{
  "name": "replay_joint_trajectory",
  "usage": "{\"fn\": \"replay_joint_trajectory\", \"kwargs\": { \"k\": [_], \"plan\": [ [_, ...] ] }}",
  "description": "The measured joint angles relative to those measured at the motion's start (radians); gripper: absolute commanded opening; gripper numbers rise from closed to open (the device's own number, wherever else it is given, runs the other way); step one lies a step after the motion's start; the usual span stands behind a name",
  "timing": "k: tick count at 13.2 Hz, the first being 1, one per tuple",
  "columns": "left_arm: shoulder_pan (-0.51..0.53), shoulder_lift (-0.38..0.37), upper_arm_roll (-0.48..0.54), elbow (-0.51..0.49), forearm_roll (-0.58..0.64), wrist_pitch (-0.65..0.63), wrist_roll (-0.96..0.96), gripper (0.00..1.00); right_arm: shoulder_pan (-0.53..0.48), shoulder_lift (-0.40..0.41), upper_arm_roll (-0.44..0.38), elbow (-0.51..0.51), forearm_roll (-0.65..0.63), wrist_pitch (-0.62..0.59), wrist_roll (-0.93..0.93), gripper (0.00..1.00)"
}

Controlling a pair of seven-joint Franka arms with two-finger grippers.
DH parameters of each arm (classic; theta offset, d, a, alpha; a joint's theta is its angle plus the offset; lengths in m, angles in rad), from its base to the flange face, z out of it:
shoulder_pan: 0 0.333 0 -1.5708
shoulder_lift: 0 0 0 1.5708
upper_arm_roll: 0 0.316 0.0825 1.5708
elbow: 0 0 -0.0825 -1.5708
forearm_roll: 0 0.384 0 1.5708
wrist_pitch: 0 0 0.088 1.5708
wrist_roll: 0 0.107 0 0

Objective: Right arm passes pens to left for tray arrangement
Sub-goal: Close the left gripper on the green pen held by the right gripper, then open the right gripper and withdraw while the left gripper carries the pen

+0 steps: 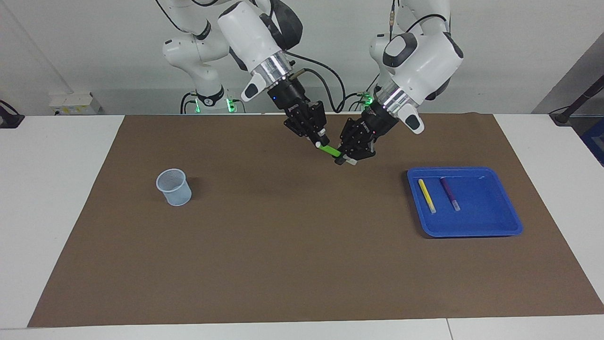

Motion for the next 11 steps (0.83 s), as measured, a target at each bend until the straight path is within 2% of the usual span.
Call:
{"fn": "replay_joint_trajectory", "kwargs": {
  "k": [3, 5, 8, 11],
  "plan": [
    [0.003, 0.0, 0.01, 0.0, 0.01, -0.009, 0.026, 0.0, -0.022, -0.002, -0.006, 0.014, 0.001, -0.012, -0.002, 1.0],
    [0.024, -0.001, 0.02, 0.0, 0.016, -0.053, 0.106, 0.0, -0.067, -0.003, -0.006, 0.02, 0.0, -0.081, -0.075, 1.0],
    [0.103, -0.012, 0.024, 0.0, 0.075, -0.216, 0.371, 0.0, -0.146, -0.009, -0.008, 0.028, 0.001, -0.246, -0.297, 1.0],
    [0.191, -0.036, 0.026, 0.0, 0.201, -0.403, 0.697, 0.0, -0.214, -0.025, -0.011, 0.034, -0.012, -0.438, -0.472, 1.0]
  ]
}}
